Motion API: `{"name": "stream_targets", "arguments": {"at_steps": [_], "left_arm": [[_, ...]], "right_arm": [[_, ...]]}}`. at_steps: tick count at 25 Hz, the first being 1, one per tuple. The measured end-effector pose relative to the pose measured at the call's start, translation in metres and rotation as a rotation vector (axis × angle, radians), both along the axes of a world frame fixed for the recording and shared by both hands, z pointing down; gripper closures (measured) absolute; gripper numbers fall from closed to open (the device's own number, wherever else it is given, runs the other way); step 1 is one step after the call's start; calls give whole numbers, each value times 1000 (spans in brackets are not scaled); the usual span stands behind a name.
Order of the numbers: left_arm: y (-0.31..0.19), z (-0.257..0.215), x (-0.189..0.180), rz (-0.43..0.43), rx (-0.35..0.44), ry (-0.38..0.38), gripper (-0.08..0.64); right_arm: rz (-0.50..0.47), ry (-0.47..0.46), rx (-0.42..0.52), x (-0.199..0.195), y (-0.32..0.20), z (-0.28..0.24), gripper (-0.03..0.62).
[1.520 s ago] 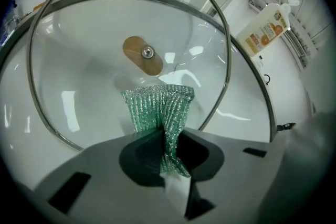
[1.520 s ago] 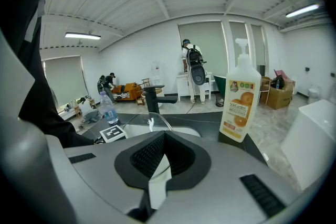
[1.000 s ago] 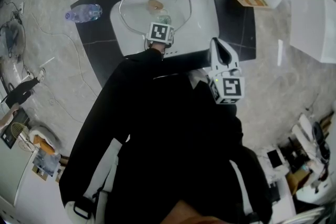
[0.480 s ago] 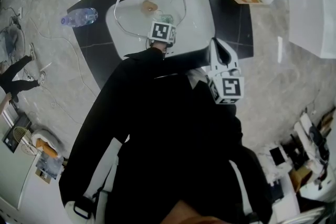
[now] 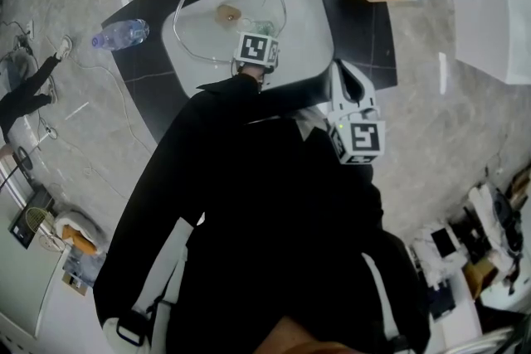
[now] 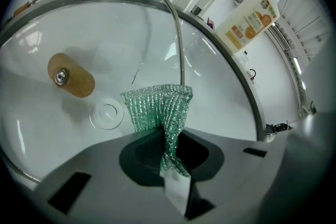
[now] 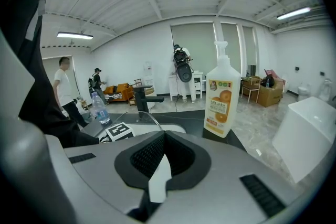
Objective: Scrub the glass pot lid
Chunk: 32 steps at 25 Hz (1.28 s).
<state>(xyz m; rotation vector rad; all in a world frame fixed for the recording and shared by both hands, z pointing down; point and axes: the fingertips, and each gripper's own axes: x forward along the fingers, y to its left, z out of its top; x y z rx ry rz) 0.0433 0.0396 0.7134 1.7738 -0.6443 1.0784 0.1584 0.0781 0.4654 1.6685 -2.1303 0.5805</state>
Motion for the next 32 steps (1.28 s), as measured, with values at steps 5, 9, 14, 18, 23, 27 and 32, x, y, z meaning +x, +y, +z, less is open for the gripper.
{"name": "stream_targets", "arguments": {"at_steps": [5,9,14,18,23,27,32], "left_arm": [[-4,-4,9,13,11,11,503],[-8,-8,17,13,20,24,502],[-12,-14,27,24,32,37,502],[-17,-19,35,26,44,49,502],[-18,-28,41,31,62,74,503],[-21,-41,46,43,91,104,502],[-23,-66,45,29,132,145,503]], "right_arm": [[13,5,1,6,2,-1,600],[22,-11,-1,4,1,-3,600],[33,-23,-6,5,3,-7,600],[38,-19,2,8,1,-9,600],[30,-7,15,10,3,-9,600],[25,2,37,11,1,-12,600],[12,-12,47,-2,-3,-22,600]]}}
